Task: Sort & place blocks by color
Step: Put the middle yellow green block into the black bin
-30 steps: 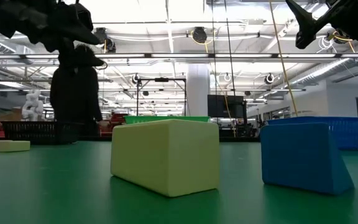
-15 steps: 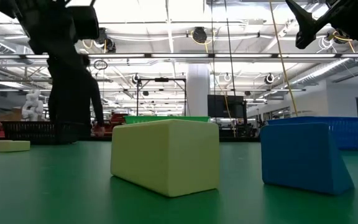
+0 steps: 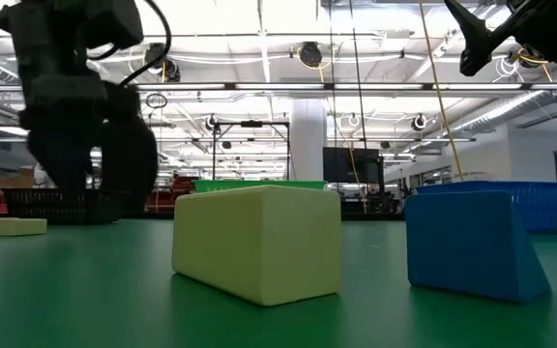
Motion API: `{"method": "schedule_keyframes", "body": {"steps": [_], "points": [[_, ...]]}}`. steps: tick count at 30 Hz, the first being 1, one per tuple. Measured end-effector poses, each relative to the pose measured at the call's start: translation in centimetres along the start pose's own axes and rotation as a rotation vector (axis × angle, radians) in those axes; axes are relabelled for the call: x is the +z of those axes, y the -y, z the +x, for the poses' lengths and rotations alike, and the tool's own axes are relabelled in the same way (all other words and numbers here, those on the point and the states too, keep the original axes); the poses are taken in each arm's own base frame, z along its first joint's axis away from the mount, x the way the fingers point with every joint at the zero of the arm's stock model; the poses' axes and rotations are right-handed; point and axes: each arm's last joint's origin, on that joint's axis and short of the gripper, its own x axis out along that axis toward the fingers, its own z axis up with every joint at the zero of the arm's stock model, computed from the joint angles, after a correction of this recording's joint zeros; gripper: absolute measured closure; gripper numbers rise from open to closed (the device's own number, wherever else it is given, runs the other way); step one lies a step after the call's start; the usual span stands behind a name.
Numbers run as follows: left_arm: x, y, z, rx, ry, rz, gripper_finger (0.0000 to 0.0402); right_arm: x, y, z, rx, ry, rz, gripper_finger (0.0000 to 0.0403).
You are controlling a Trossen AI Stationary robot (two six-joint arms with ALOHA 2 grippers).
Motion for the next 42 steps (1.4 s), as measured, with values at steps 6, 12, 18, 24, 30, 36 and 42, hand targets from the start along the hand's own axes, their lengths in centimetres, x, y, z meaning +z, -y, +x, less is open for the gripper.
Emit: {"method": "schedule_keyframes", "body": {"steps": [6, 12, 18, 24, 30, 36, 42], "points": [[-0.6, -0.9, -0.1, 0.114, -0.034, -0.121, 0.0187, 0.0, 0.0, 0.0, 0.0, 0.0, 0.001, 0.0078], [-0.8, -0.5, -0.1, 0.114, -0.003, -0.217, 0.0157, 0.0, 0.0, 0.0, 0.0, 0.0, 0.0, 0.0078], [-1.7, 0.4, 0.3, 0.118, -0.006, -0.223, 0.0108, 0.0, 0.0, 0.0, 0.0, 0.0, 0.0, 0.0078], [-2.9, 1.1, 1.1, 0.17, -0.003, -0.23, 0.0107, 0.0, 0.0, 0.0, -0.001, -0.001, 0.0, 0.0078], [-3.7, 1.9, 2.2, 0.198, -0.017, -0.234, 0.012, -0.1, 0.0, 0.0, -0.003, -0.005, 0.001, 0.0078], [-4.0, 2.6, 2.8, 0.182, -0.008, -0.19, 0.0123, -0.1, 0.1, 0.0, -0.009, -0.015, 0.004, 0.0078], [-4.2, 2.6, 2.7, 0.193, 0.011, -0.153, 0.018, -0.2, 0.2, 0.0, -0.016, -0.025, 0.006, 0.0078]]}}
